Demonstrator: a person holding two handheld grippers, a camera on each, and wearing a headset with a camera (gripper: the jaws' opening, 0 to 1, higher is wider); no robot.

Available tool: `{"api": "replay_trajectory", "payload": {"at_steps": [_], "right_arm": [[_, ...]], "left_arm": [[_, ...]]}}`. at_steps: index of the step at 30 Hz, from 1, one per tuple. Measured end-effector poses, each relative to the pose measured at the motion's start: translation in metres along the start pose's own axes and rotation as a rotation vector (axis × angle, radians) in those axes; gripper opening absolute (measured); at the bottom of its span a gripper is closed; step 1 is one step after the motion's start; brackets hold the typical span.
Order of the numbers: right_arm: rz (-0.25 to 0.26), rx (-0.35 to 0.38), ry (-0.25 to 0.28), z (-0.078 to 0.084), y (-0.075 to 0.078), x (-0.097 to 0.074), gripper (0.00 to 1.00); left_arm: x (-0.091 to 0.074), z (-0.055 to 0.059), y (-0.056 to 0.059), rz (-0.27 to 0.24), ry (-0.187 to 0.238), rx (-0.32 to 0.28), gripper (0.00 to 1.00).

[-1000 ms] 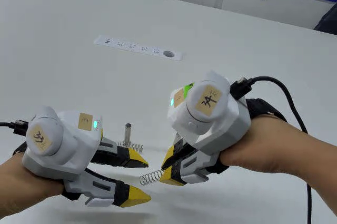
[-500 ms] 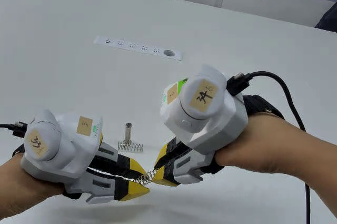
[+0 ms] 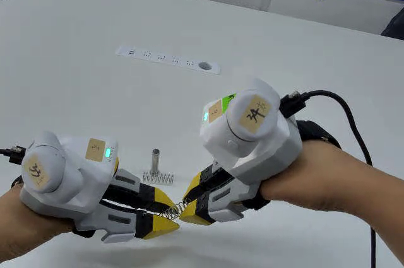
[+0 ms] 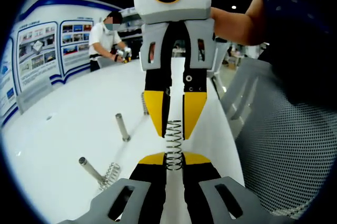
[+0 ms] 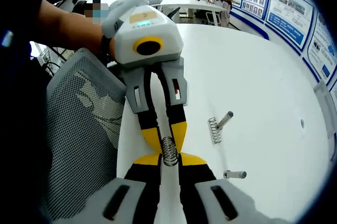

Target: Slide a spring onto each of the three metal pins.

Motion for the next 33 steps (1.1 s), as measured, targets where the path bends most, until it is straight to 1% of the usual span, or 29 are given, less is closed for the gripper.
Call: {"api": "replay_trajectory", "payload": {"at_steps": [3, 7, 14, 19, 21, 23, 26, 27, 29, 33], "right_arm": [[-0.001, 0.004, 0.013, -0.001, 0.0, 0.0, 0.13], [0.0, 0.014, 0.025, -0.003, -0.001, -0.002, 0.12], [0.006, -0.007, 0.019, -0.012, -0.004, -0.004, 0.12], [0.011, -0.015, 0.009, -0.011, -0.004, -0.003, 0.12], [0.012, -0.015, 0.004, -0.01, -0.004, -0.003, 0.12], [0.018, -0.014, 0.0, -0.009, -0.001, -0.006, 0.12], [0.029, -0.013, -0.008, -0.008, 0.002, -0.01, 0.12], [0.035, -0.011, -0.013, -0.007, 0.004, -0.011, 0.12], [0.056, -0.017, -0.03, -0.005, 0.007, -0.014, 0.12], [0.071, 0.004, -0.033, -0.002, 0.013, -0.024, 0.12]], "left_arm": [[-0.001, 0.0, 0.0, -0.005, 0.001, -0.002, 0.11], [-0.002, -0.001, 0.0, -0.009, 0.015, -0.014, 0.11], [0.0, -0.003, 0.001, -0.003, 0.021, -0.007, 0.11], [0.001, -0.002, 0.001, -0.004, 0.021, -0.009, 0.11], [0.001, -0.001, 0.001, -0.005, 0.015, -0.013, 0.12], [0.001, 0.001, 0.002, -0.006, 0.01, -0.011, 0.14], [-0.001, 0.003, 0.0, -0.017, 0.016, -0.021, 0.17], [-0.003, 0.004, -0.001, -0.024, 0.019, -0.033, 0.17], [-0.006, 0.004, -0.001, -0.038, 0.027, -0.044, 0.19], [-0.014, 0.006, 0.0, -0.067, 0.031, -0.064, 0.23]]}}
Point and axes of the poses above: the centre of the closed fingertips' face, and the gripper's own axes: x roughly forward along the fingers, y roughly to its right, z roughly out of its underside, the point moved 7 cm from there along -x, roughly backward along the fingers, and after that the axes turned 3 degrees about x, right-handed, at the moved point
